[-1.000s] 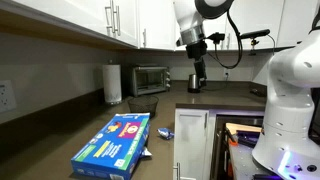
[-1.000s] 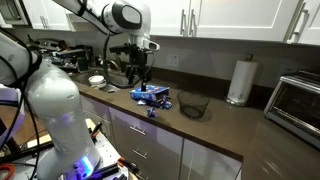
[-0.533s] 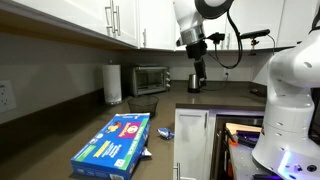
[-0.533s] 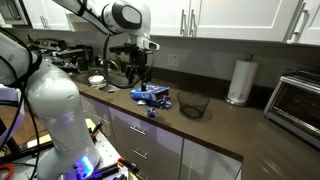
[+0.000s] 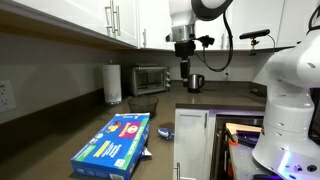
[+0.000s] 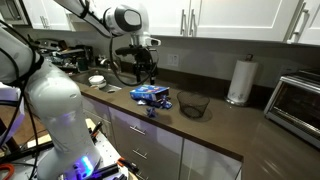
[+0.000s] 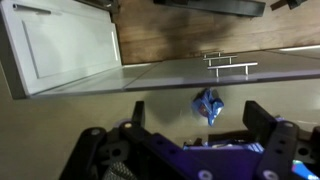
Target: Put the box upright
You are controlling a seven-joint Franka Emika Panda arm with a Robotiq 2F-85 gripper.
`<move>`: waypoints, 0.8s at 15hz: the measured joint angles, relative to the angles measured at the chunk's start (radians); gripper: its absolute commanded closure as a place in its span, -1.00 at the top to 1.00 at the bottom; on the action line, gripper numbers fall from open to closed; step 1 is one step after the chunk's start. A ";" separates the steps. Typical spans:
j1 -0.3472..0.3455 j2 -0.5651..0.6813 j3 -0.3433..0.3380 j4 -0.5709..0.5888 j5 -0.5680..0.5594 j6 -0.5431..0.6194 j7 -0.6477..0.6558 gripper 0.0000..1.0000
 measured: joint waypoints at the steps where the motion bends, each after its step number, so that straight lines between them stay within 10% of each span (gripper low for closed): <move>1: 0.011 0.023 0.004 0.009 0.001 0.048 0.000 1.00; 7: 0.074 0.241 -0.043 0.103 0.097 0.338 -0.077 1.00; 12: 0.133 0.407 -0.147 0.199 0.417 0.442 -0.386 1.00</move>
